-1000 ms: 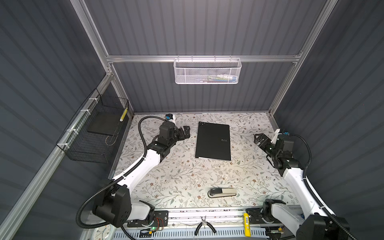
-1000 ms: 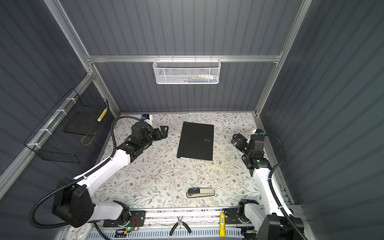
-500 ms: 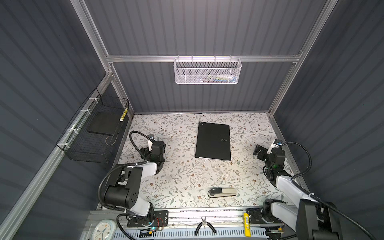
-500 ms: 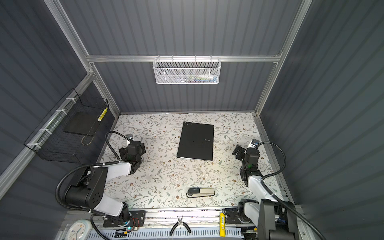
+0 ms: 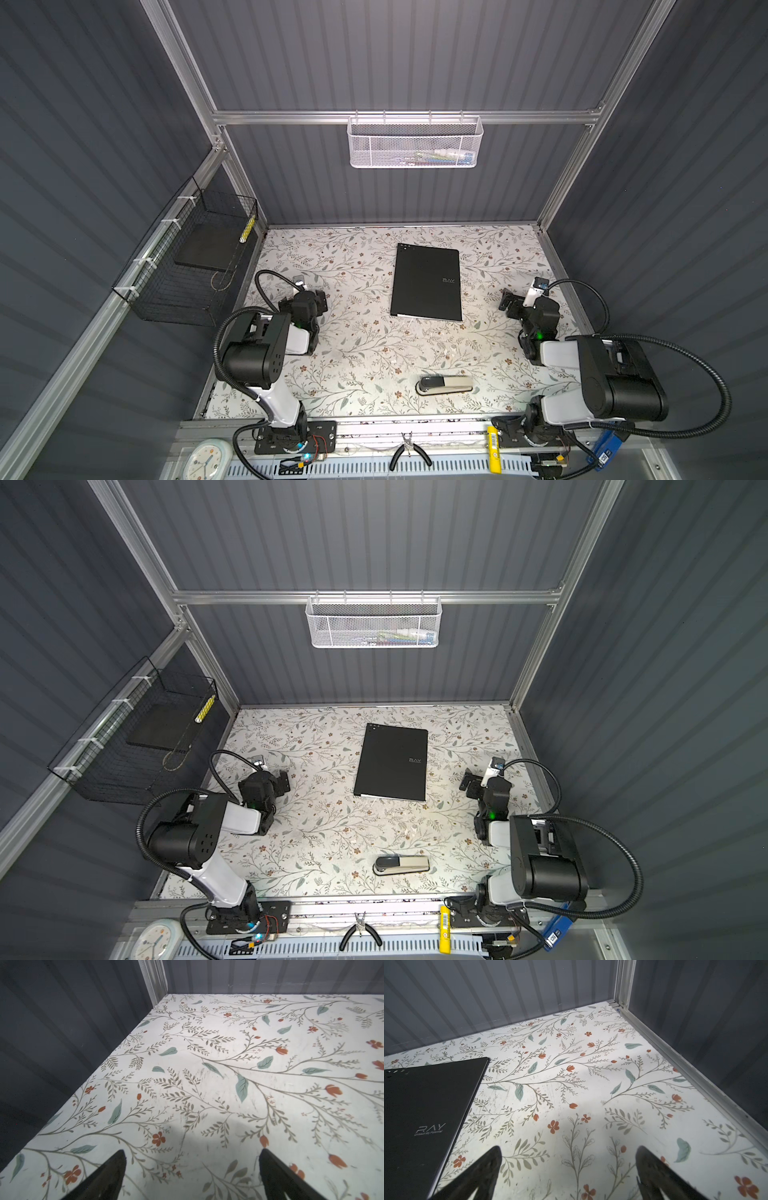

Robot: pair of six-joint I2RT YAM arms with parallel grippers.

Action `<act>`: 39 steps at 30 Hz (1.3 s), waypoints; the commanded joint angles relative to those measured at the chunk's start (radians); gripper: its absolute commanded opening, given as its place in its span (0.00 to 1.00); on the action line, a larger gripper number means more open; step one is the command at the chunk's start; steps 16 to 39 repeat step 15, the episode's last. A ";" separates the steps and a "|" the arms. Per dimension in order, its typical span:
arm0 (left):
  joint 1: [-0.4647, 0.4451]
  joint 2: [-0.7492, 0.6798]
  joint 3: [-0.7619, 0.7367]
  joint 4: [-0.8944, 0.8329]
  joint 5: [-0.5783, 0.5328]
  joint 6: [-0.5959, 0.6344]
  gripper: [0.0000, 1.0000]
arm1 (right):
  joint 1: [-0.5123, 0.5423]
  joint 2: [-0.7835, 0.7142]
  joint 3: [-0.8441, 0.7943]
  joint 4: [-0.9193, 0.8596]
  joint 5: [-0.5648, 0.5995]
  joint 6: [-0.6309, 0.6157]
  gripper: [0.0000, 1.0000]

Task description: Put the files into the folder

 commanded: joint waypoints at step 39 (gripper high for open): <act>-0.003 0.008 0.007 0.044 0.017 0.010 1.00 | 0.009 0.006 0.052 0.028 -0.096 -0.070 0.99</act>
